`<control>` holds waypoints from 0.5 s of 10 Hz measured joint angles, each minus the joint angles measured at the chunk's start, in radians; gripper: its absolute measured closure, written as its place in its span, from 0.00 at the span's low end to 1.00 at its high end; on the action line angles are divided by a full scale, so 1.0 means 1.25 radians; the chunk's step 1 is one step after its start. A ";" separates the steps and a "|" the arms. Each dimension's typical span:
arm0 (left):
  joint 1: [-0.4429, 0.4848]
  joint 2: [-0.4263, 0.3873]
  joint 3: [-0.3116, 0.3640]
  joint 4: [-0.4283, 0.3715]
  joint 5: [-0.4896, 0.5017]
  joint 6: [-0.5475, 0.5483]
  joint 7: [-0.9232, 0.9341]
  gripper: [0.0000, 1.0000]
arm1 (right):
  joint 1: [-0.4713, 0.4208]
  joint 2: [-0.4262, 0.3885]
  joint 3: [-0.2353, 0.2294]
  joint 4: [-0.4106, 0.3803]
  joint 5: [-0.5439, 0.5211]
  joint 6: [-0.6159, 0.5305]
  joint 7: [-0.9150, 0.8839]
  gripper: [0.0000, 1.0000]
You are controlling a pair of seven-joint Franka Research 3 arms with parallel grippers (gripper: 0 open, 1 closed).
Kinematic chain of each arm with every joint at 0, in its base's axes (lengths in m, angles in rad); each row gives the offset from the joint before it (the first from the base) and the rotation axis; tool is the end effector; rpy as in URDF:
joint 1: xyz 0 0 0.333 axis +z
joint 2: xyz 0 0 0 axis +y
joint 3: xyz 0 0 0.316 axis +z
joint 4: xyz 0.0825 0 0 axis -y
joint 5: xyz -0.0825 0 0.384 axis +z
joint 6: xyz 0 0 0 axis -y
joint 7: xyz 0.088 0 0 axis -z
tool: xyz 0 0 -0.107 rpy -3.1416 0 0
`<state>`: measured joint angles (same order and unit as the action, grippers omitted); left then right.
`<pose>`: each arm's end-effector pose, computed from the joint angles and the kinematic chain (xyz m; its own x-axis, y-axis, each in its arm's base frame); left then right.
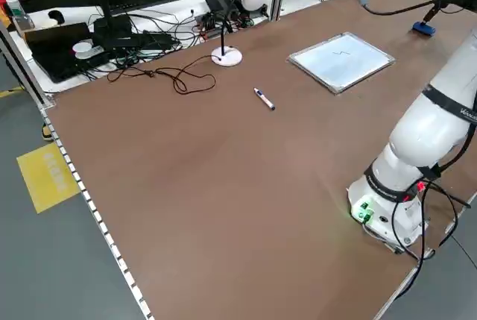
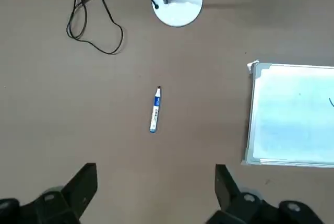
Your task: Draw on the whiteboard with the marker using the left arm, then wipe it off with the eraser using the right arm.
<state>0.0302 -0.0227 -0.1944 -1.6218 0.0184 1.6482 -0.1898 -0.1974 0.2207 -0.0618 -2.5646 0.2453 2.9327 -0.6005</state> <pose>0.5474 -0.0901 0.6196 0.9984 0.0242 0.0521 0.0249 -0.9996 -0.0132 0.4423 -0.1345 0.1990 0.9818 0.1076 0.1562 0.1057 -0.9942 0.0201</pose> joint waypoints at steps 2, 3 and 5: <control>0.004 0.000 0.001 -0.002 0.000 0.000 0.000 0.00 | 0.011 0.000 0.000 0.000 0.009 0.003 0.001 0.00; 0.006 0.000 0.001 -0.002 0.000 0.000 0.000 0.00 | 0.011 0.000 0.000 0.000 0.010 0.005 0.001 0.00; 0.006 0.000 0.001 -0.002 0.000 0.000 0.000 0.00 | 0.009 0.000 -0.002 0.000 0.010 0.007 0.001 0.00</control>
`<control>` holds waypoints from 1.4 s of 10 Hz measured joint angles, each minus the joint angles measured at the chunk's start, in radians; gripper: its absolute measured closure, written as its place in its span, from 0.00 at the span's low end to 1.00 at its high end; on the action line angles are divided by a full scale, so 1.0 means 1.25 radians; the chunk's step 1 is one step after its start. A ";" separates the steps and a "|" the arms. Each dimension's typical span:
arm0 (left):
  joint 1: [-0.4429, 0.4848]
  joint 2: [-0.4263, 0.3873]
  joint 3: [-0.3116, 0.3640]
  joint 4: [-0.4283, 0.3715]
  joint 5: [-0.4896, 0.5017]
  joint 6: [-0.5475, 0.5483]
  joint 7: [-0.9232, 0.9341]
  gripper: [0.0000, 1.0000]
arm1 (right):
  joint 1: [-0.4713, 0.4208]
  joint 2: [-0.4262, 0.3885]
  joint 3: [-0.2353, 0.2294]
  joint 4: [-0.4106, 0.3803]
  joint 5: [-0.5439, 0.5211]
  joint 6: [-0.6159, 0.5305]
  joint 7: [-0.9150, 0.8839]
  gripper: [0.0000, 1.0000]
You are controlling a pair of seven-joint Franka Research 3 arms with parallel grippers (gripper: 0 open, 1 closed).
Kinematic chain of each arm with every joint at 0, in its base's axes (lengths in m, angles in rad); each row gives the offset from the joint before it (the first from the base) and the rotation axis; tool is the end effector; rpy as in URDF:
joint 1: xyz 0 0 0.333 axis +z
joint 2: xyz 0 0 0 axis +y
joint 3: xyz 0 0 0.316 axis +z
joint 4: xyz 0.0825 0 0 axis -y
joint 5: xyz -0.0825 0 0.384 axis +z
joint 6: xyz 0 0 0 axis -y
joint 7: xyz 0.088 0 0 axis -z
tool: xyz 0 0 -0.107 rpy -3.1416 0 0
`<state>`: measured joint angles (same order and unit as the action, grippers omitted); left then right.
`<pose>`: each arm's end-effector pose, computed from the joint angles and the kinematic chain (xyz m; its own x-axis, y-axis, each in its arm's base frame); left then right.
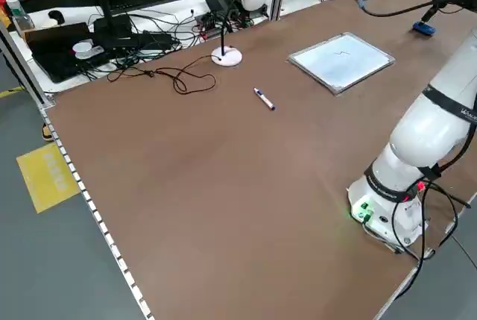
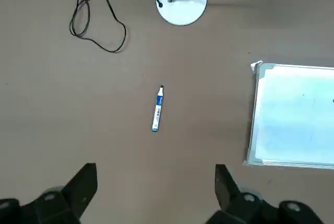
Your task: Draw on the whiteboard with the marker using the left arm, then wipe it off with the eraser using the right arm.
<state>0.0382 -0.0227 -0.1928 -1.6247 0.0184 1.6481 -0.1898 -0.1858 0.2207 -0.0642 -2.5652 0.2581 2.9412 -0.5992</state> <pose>0.5481 -0.0848 0.6182 0.9982 0.0338 0.0491 0.0345 -0.9993 -0.0137 0.4435 -0.1316 0.1996 0.9810 0.1030 0.1642 0.1010 -0.9947 0.0208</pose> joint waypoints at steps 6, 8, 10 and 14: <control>0.000 0.001 0.000 -0.002 0.000 -0.001 0.001 0.00 | -0.006 0.007 -0.002 -0.006 0.000 0.016 -0.002 0.00; 0.000 0.002 0.000 -0.004 0.000 -0.001 0.001 0.00 | -0.005 0.014 -0.002 -0.007 0.000 0.026 -0.002 0.00; 0.000 0.003 0.000 -0.005 0.000 -0.001 0.002 0.00 | -0.005 0.022 -0.001 -0.007 0.000 0.032 -0.002 0.03; 0.000 0.003 0.000 -0.006 0.000 -0.001 0.002 0.00 | -0.003 0.024 -0.001 -0.007 0.000 0.034 -0.002 0.35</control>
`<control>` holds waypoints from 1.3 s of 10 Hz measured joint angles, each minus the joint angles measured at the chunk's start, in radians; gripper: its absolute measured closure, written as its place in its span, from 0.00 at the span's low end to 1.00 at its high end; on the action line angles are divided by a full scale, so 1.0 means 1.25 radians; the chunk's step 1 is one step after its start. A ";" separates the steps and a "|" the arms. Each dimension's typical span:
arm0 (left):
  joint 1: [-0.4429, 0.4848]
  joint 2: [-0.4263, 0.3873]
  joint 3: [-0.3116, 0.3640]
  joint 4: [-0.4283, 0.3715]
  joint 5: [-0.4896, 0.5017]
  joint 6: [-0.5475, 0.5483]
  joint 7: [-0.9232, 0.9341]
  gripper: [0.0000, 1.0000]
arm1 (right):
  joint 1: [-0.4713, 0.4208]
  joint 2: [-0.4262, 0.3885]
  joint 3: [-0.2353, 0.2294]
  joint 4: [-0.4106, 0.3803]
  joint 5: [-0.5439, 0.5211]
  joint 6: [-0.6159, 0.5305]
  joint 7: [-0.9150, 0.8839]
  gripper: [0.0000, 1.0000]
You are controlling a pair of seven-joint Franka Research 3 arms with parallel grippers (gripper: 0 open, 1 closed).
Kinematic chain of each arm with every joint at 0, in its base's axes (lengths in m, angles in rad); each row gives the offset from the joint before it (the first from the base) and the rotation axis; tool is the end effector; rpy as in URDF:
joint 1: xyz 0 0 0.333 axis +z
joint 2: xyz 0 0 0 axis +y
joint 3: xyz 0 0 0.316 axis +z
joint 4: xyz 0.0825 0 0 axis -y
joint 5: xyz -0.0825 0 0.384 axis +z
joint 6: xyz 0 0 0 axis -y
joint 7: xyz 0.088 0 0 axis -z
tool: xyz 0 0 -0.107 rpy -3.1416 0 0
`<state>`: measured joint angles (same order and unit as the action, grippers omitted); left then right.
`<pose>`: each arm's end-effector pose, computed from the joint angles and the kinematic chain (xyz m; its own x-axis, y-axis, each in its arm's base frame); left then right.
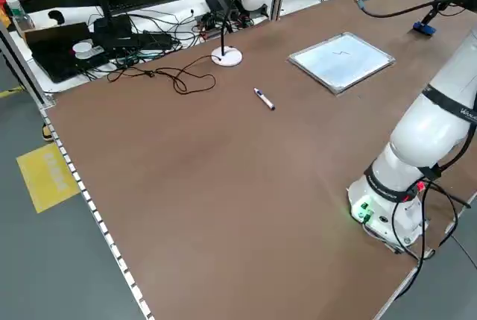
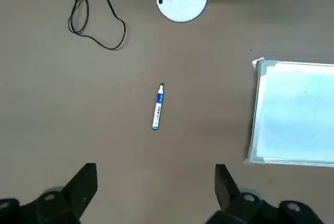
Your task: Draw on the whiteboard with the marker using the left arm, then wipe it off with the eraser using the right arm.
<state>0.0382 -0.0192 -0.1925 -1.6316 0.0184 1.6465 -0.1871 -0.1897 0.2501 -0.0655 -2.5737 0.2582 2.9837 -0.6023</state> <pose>0.5487 -0.0845 0.6129 0.9988 0.0314 0.0372 0.0320 -0.9994 -0.0154 0.4386 -0.1344 0.1880 0.9816 0.1000 0.1629 0.0957 -0.9948 0.0341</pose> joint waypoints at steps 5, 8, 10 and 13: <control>0.000 0.000 0.001 0.000 0.000 0.000 0.000 0.00 | 0.007 0.000 0.001 0.001 0.000 -0.003 0.012 0.44; 0.002 0.000 0.002 0.000 0.000 0.000 0.000 0.00 | 0.059 -0.009 0.004 0.011 0.000 -0.026 0.097 0.44; 0.003 0.000 0.002 0.000 0.000 0.000 0.000 0.00 | 0.108 -0.024 0.008 0.027 0.001 -0.058 0.171 0.44; 0.005 0.000 0.002 0.000 0.000 0.000 0.000 0.00 | 0.197 -0.056 0.011 0.061 0.002 -0.117 0.304 0.44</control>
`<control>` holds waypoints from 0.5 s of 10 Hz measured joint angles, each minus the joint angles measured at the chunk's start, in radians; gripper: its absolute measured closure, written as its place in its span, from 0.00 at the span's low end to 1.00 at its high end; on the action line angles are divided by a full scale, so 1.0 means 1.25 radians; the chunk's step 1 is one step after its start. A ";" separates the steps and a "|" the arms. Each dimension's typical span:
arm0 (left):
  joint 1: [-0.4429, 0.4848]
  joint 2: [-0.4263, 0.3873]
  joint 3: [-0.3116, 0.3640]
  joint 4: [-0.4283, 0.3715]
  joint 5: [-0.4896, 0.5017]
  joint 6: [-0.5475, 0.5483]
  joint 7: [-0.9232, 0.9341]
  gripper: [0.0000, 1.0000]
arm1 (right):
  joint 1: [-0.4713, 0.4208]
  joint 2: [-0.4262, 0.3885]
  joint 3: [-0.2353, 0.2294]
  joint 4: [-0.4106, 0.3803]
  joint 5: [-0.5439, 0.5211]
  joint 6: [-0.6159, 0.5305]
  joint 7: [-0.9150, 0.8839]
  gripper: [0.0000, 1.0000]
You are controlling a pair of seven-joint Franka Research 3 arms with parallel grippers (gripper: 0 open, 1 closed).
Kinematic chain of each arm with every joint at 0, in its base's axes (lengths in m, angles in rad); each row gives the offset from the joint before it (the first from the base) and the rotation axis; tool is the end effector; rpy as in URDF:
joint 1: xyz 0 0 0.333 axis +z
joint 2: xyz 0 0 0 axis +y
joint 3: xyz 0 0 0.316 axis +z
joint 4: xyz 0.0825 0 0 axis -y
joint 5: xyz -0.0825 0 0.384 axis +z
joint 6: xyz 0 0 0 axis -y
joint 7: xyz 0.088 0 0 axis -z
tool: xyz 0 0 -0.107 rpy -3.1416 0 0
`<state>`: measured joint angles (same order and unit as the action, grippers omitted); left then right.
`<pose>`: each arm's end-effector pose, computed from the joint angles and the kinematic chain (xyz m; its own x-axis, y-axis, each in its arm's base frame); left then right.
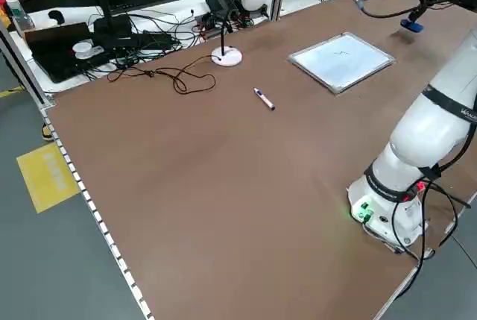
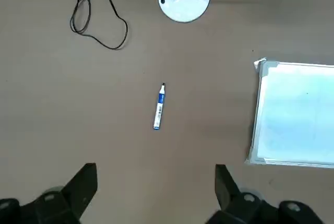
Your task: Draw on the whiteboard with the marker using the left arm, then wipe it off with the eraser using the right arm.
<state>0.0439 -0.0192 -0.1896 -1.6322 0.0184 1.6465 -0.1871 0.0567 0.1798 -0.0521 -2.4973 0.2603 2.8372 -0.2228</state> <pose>0.5494 -0.0798 0.6126 0.9985 0.0400 0.0366 0.0406 -0.9991 -0.0154 0.4859 -0.0117 0.2307 0.9857 -0.0190 0.1674 -0.0072 -0.9974 -0.0711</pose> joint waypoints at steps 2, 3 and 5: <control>0.001 0.000 0.001 0.000 0.000 0.000 0.000 0.00 | 0.073 -0.017 0.001 0.029 0.000 -0.030 0.100 0.44; 0.002 0.000 0.001 0.000 0.000 0.000 0.000 0.00 | 0.112 -0.021 0.002 0.045 0.000 -0.038 0.152 0.44; 0.004 0.000 0.002 0.000 0.000 0.000 0.000 0.00 | 0.185 -0.021 0.003 0.079 0.001 -0.056 0.246 0.44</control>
<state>0.0488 -0.0192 -0.1872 -1.6322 0.0184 1.6465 -0.1871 0.2883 0.1531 -0.0486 -2.3987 0.2613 2.7666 0.0849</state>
